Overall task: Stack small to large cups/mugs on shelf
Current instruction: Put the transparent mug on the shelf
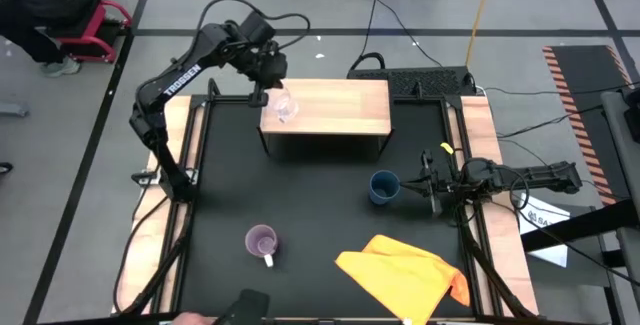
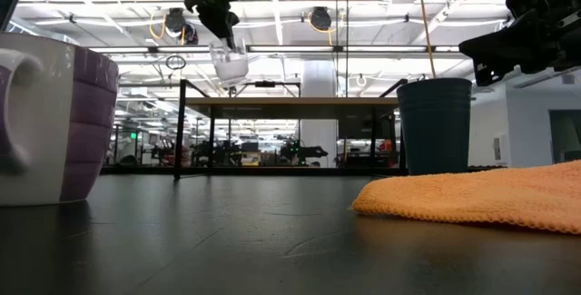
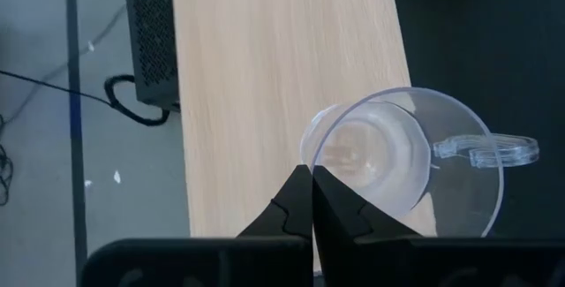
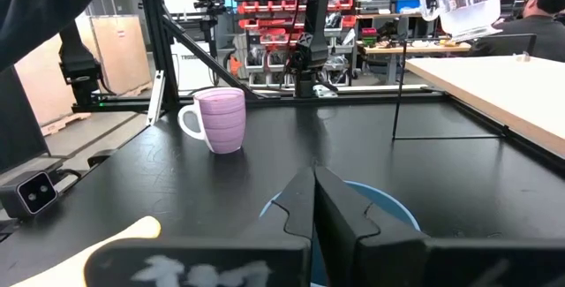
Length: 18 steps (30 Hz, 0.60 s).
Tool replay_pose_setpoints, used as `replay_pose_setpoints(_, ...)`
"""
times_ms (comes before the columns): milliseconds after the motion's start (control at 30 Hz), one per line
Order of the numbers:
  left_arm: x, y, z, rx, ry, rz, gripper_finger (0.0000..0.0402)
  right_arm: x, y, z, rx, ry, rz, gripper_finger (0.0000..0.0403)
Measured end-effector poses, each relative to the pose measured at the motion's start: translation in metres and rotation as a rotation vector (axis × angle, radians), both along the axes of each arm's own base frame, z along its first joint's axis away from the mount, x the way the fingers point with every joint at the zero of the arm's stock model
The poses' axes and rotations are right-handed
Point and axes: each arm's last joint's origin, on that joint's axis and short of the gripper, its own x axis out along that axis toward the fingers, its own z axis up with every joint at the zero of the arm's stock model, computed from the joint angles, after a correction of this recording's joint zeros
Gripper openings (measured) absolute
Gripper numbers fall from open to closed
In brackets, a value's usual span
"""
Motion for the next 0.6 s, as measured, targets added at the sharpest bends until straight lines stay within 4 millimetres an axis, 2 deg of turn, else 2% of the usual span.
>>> replay_pose_setpoints(600,-0.0014,-0.0043,-0.0020,-0.029,0.040,0.013,0.0000,0.0000,0.0000,0.0001,-0.019,-0.002,0.001,0.0000)
